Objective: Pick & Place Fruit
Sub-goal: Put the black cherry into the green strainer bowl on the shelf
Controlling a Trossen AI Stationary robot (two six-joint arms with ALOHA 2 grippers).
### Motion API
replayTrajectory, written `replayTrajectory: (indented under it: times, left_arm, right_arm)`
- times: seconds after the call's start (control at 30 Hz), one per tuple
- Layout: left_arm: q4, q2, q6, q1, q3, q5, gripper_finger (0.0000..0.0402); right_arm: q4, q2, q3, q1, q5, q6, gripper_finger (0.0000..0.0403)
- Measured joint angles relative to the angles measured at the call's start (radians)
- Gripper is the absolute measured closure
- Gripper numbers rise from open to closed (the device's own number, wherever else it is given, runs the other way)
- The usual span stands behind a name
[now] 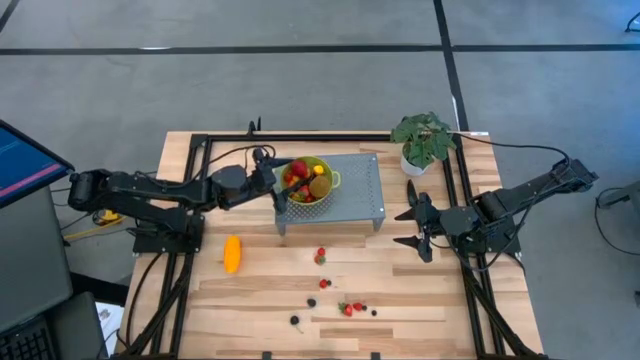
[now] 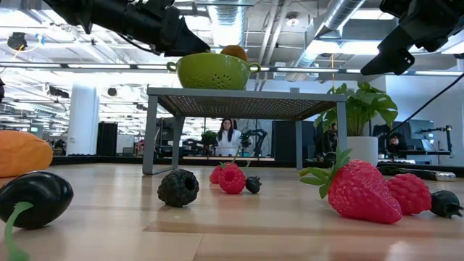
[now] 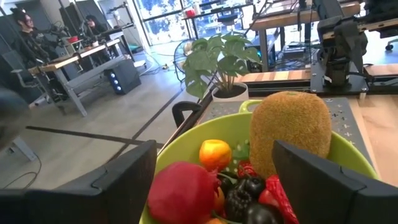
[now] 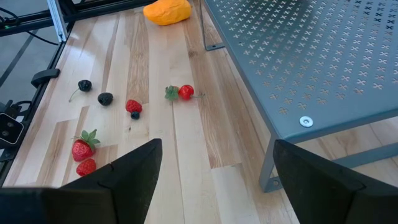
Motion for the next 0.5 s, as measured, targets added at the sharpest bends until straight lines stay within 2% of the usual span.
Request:
replayTrajectory:
  times: [0.23,0.5]
  left_arm:
    - [0.031,-0.007,0.0,-0.058,0.0,0.017,0.0099]
    - [0.08,-0.008,-0.007,-0.209,0.0,0.095,0.0103]
  right_arm:
    - [0.0,0.0,0.0,0.0,0.0,0.0,0.0101]
    - [0.0,0.0,0.0,0.0,0.0,0.0,0.0101]
